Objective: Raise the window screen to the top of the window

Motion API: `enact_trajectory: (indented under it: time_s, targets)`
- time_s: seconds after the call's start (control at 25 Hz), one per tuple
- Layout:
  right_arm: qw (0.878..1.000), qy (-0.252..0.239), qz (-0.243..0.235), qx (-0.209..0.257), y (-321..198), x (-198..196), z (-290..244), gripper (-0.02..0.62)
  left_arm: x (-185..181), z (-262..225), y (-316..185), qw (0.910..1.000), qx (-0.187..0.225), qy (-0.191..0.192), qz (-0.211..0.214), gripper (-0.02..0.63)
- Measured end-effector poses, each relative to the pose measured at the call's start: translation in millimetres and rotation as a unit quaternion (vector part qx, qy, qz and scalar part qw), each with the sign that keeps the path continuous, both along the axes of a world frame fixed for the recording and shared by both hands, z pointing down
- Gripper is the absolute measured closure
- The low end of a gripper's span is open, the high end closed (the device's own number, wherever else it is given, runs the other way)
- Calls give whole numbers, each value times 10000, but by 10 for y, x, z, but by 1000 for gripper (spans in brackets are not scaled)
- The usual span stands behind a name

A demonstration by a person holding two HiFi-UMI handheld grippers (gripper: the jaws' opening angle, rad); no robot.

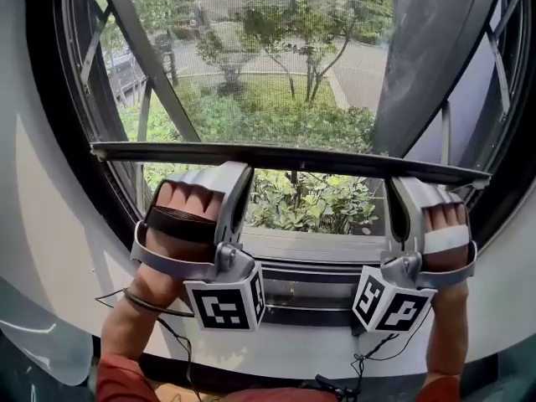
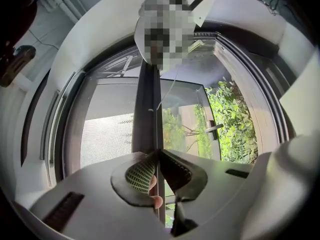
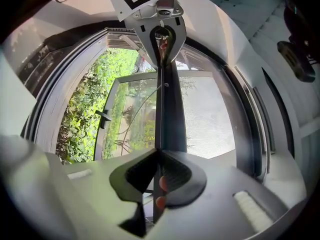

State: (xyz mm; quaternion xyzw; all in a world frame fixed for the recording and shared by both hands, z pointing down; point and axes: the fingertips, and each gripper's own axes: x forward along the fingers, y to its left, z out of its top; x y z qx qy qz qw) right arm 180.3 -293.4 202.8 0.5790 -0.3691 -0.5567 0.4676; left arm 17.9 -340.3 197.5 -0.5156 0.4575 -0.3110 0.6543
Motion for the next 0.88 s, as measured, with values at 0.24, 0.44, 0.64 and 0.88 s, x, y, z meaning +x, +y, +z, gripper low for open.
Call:
enact_trajectory:
  time_s: [0.24,0.44,0.64,0.88]
  targets:
    - [9997,70,120,203,-13,-5,-243,554,-2,-243,-11,9998,212,-24,-65,568]
    - [9985,212,281,431,-14,-21,-435,551,-15,-480,-4,9989,441,74,-119,567]
    - [9973,284,320,604,-24,-31,-663,548,-22,-717,-2,9977,665,121,-113,565]
    - [9958,342,317,784,-2,-19,-841,546,-19,-845,-8,9973,714,134,-124,563]
